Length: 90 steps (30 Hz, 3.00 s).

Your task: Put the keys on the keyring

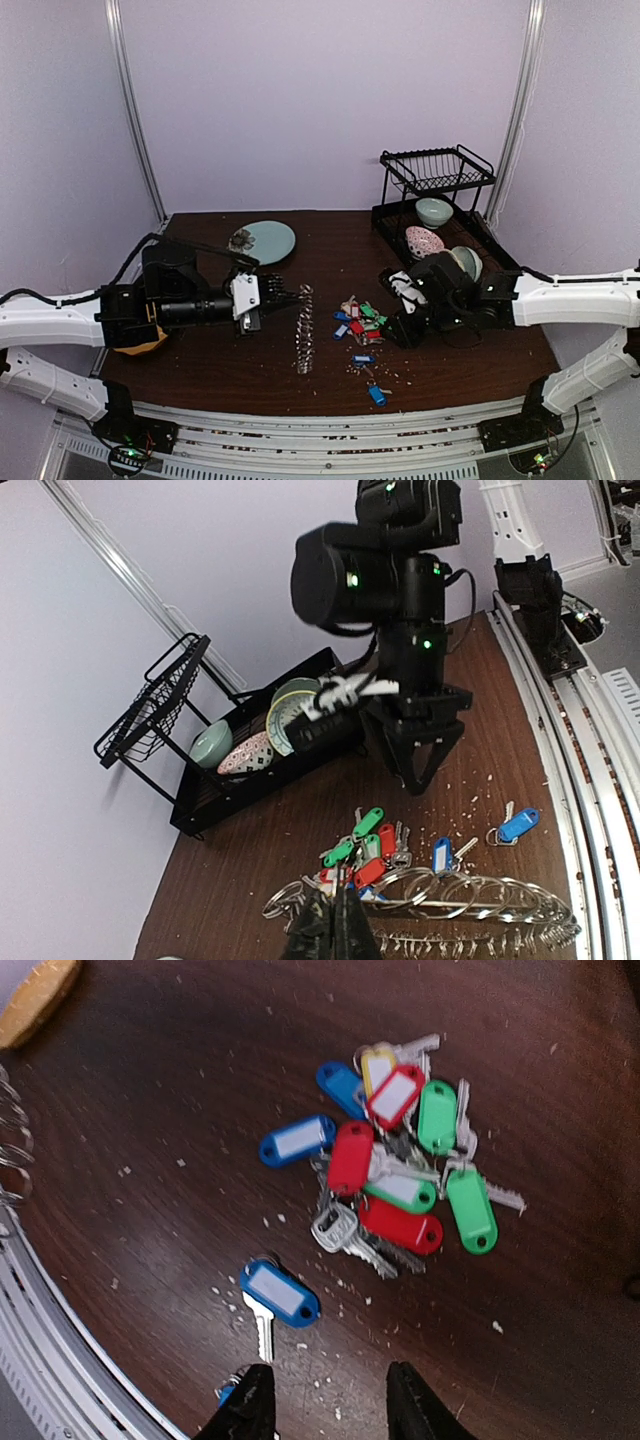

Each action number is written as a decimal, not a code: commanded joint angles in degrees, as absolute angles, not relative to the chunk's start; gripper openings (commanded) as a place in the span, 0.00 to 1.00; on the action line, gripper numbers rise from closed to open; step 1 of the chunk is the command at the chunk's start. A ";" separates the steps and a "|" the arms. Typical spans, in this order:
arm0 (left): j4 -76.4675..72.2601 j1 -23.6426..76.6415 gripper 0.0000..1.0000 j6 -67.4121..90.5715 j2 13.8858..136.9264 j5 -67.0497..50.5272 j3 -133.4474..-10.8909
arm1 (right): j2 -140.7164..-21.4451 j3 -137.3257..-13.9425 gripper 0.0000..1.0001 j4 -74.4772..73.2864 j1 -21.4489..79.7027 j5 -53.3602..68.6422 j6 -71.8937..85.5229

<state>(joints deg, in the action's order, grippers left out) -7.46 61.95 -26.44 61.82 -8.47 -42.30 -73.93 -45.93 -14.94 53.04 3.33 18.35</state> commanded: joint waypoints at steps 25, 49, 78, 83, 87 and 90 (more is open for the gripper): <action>-13.62 59.15 0.00 -22.48 60.37 -15.69 -41.66 | -85.39 -38.39 0.32 -6.42 57.70 10.77 45.63; -13.09 59.15 0.00 -22.15 60.36 -15.88 -41.75 | -86.86 -36.56 0.00 -3.60 58.03 16.61 46.93; -12.15 59.86 0.00 -24.73 60.58 -12.49 -41.99 | -77.83 -64.17 0.00 -2.49 62.44 22.12 -5.35; -12.13 59.86 0.00 -24.55 60.56 -12.96 -42.01 | -77.35 -62.68 0.00 2.73 62.44 22.26 -5.92; -12.14 59.85 0.00 -24.43 60.63 -13.06 -42.01 | -77.96 -62.45 0.00 4.73 62.42 23.40 -6.84; -12.13 59.85 0.00 -24.43 60.60 -13.13 -42.08 | -78.46 -62.64 0.00 4.79 62.44 23.32 -6.86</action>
